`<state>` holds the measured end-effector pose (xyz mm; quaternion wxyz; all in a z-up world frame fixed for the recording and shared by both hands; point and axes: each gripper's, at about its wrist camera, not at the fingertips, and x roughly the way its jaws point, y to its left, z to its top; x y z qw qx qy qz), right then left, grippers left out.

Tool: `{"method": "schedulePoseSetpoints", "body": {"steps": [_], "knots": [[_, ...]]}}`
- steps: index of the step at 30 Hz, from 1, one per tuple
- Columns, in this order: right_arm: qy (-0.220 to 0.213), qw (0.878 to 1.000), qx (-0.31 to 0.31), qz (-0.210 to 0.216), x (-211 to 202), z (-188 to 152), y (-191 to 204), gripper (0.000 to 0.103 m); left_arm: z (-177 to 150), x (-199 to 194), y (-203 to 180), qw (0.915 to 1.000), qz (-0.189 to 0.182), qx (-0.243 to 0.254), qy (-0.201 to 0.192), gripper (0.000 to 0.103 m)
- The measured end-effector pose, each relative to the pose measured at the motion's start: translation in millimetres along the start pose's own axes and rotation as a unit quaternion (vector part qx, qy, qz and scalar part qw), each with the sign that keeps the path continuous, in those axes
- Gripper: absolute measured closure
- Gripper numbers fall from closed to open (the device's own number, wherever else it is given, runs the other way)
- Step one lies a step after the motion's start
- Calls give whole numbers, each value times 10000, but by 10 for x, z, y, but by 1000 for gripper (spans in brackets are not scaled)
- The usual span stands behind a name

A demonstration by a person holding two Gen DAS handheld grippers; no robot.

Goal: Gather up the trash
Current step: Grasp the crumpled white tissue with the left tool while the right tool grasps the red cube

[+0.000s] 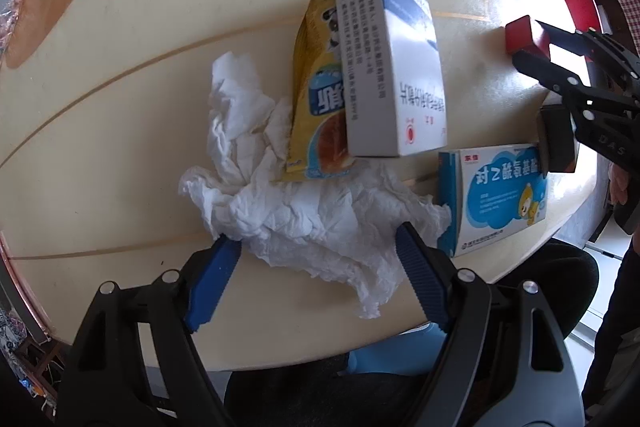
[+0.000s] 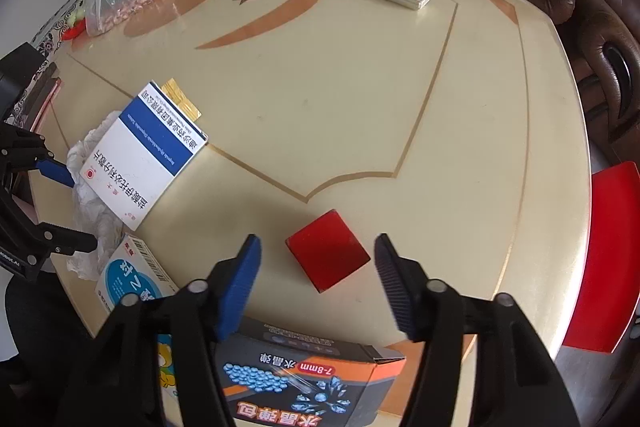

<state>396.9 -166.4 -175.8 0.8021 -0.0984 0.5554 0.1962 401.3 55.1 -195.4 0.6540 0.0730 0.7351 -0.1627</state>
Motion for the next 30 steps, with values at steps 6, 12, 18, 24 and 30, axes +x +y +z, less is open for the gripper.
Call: {"method": "schedulePoseSetpoints", "body": {"steps": [6,12,18,24,30], "knots": [[38,9999,-63,-124,61,-19,12,59,49,-5,76,10000,9,-2,-23,25],[19,9999,-64,-147,63,-27,10,63,90,16,41,10000,47,20,-71,27],[2,9998,-65,-186,55,-32,8,63,62,-5,14,9999,69,-11,-128,45],[-70,9995,23,-313,2,-20,-18,63,-9,12,-4,9999,-47,-60,-114,67],[-192,9987,112,-448,-105,-20,-20,63,-85,-26,-20,9997,-75,-106,-213,89]]}}
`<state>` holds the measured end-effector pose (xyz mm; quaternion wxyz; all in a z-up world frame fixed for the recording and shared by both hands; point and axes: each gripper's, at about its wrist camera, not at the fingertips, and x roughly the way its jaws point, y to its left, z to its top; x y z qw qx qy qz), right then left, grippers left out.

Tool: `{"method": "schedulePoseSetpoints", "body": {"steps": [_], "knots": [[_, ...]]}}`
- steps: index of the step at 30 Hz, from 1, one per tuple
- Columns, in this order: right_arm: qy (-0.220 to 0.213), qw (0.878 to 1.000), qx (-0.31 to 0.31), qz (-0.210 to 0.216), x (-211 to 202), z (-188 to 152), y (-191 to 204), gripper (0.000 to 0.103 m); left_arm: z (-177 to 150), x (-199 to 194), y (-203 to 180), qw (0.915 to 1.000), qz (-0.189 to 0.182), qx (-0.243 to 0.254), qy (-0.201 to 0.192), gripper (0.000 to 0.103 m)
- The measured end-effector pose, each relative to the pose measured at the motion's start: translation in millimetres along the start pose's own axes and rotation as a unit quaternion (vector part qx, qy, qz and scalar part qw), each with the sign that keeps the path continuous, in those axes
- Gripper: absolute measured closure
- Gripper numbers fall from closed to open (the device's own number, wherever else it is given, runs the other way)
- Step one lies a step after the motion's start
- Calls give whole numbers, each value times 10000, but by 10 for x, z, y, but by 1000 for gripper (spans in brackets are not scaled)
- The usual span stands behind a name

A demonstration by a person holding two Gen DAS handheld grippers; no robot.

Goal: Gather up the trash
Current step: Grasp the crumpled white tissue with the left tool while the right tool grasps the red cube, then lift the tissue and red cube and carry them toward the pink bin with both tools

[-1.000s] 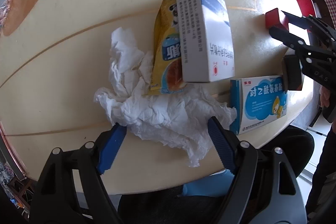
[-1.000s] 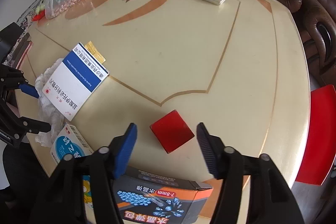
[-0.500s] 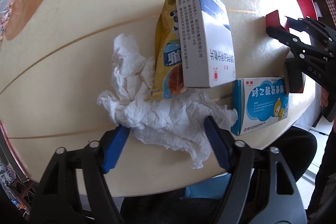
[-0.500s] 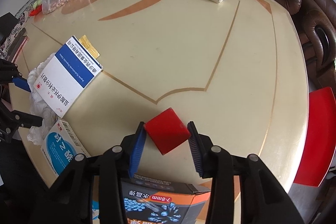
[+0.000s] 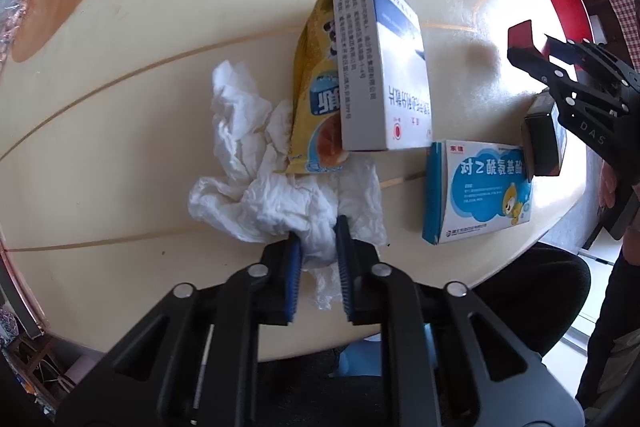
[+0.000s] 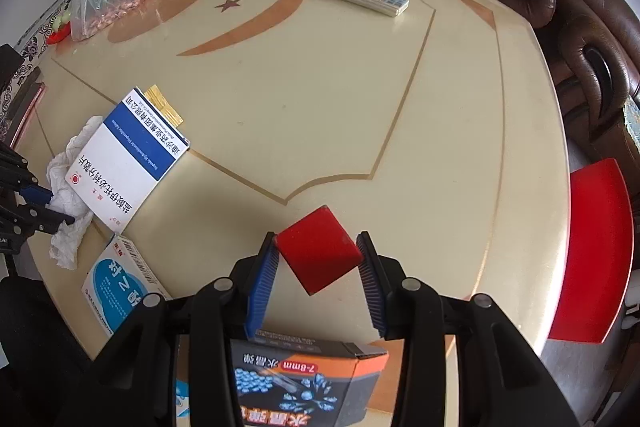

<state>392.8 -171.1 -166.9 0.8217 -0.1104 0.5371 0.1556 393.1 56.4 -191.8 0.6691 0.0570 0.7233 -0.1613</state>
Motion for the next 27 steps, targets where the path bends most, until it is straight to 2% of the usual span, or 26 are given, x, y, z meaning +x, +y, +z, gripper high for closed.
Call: {"method": "schedulePoseSetpoints", "body": {"steps": [4,12,23,27], "knots": [[-91,9999,113,-12,-85,-8,-24,63,-59,-91,16,9999,53,-46,-155,94],[-237,9994,252,-37,-293,-40,-57,63,-281,-362,-9,9985,178,-69,-513,95],[-457,9985,281,-91,-644,-88,43,63,-501,-397,-163,9975,396,-240,-529,96],[-534,9981,280,-90,-756,-120,97,63,-613,-554,-120,9980,350,-146,-503,96]]}}
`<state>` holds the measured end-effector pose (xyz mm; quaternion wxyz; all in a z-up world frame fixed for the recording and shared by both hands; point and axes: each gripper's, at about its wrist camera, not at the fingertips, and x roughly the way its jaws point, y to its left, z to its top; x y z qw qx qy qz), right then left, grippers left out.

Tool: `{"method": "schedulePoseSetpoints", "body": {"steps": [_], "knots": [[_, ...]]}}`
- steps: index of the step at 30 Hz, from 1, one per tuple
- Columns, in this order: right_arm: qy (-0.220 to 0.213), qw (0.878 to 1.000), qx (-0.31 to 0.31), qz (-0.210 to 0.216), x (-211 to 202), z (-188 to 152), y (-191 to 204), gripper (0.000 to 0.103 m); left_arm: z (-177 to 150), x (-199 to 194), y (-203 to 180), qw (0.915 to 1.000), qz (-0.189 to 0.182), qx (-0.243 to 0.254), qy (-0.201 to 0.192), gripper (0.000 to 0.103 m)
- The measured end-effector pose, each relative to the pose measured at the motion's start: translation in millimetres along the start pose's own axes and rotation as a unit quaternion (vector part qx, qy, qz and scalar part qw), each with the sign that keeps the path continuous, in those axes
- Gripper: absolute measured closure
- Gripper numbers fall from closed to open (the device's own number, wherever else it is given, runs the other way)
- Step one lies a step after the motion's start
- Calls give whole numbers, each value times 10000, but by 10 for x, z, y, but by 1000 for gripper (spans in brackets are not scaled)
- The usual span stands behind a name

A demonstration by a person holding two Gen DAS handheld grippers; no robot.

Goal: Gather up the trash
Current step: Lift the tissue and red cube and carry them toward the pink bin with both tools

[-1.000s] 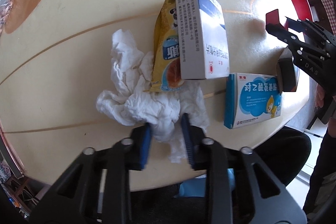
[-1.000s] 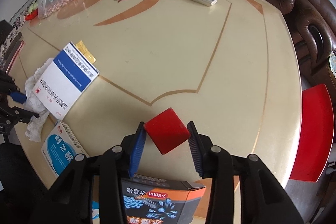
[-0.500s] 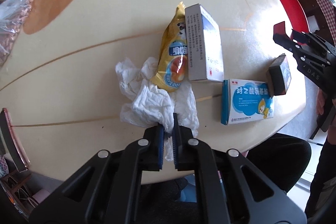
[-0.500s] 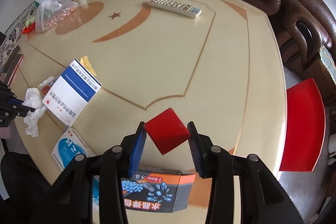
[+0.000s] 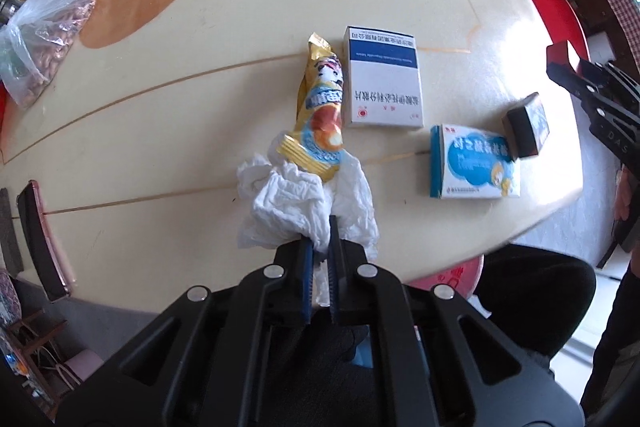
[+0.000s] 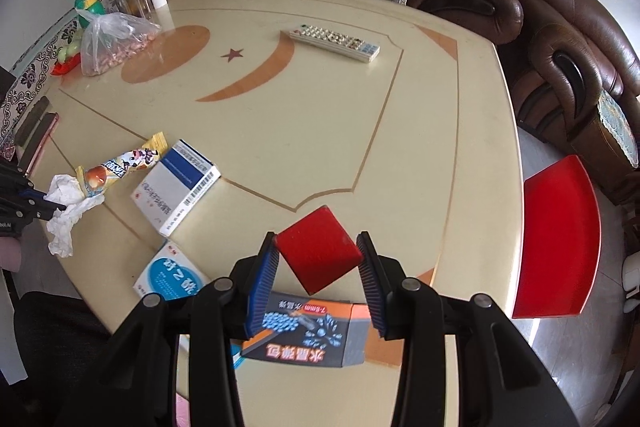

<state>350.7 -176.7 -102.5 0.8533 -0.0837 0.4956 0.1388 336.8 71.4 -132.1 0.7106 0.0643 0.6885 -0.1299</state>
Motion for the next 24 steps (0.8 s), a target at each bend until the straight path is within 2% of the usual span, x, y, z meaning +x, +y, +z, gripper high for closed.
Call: {"method": "schedulePoseSetpoints", "body": {"steps": [4,18,24], "knots": [[-27,10000,-3,29,-64,-26,53,63,-30,-119,151,9999,84,-8,150,96],[-189,9998,73,53,-339,-64,85,63,-214,-663,324,9988,212,-230,-366,96],[-314,9995,48,-9,-567,-108,104,63,-285,-808,215,9983,248,-136,-510,95]]}}
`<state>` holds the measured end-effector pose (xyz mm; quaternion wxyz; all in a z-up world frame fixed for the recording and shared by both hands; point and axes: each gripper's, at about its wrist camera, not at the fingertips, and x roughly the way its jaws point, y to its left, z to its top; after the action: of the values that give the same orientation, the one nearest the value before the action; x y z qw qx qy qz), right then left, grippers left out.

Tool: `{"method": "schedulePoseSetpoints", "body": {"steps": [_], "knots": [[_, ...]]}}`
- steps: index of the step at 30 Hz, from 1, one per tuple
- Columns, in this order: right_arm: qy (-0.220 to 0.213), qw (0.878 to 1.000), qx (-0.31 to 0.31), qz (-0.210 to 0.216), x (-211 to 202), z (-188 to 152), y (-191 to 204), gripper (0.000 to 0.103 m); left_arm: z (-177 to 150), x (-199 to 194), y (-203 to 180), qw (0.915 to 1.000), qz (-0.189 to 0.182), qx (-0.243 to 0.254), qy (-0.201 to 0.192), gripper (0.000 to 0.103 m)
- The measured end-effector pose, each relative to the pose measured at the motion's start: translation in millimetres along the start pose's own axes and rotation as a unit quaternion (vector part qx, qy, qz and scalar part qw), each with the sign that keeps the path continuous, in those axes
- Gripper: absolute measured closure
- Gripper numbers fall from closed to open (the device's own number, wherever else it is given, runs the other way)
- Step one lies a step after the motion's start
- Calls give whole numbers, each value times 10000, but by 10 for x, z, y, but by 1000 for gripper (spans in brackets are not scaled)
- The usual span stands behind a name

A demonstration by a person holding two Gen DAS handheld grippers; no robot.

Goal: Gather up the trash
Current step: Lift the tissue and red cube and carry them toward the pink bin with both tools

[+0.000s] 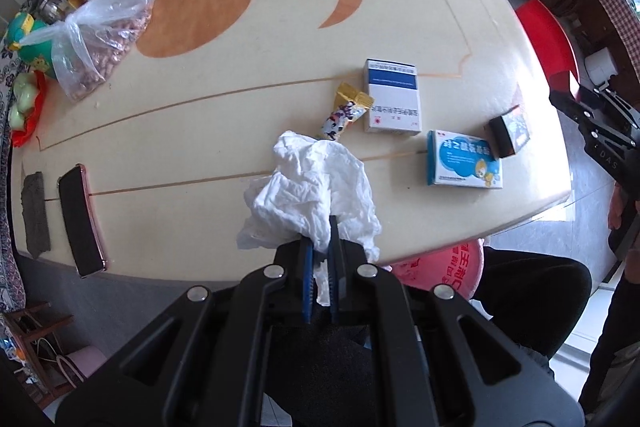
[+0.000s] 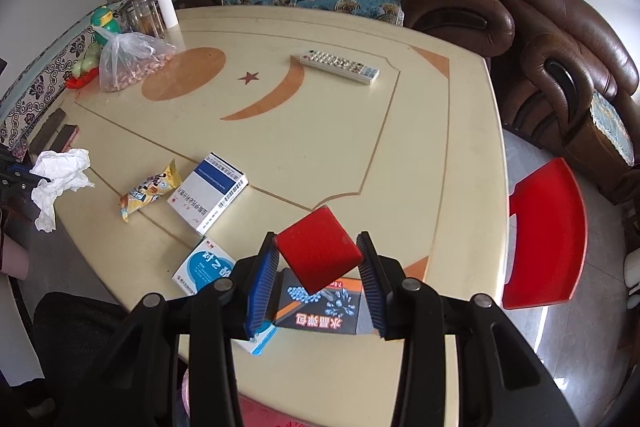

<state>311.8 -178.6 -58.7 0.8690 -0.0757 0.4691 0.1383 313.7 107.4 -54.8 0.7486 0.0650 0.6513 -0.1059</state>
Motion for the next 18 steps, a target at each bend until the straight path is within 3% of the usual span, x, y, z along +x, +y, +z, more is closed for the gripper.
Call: {"method": "schedulePoseSetpoints", "body": {"steps": [18], "knots": [[-491,9984,-176,-204,-1027,-408,155,63,-531,-593,-597,9967,196,596,-507,95]]}}
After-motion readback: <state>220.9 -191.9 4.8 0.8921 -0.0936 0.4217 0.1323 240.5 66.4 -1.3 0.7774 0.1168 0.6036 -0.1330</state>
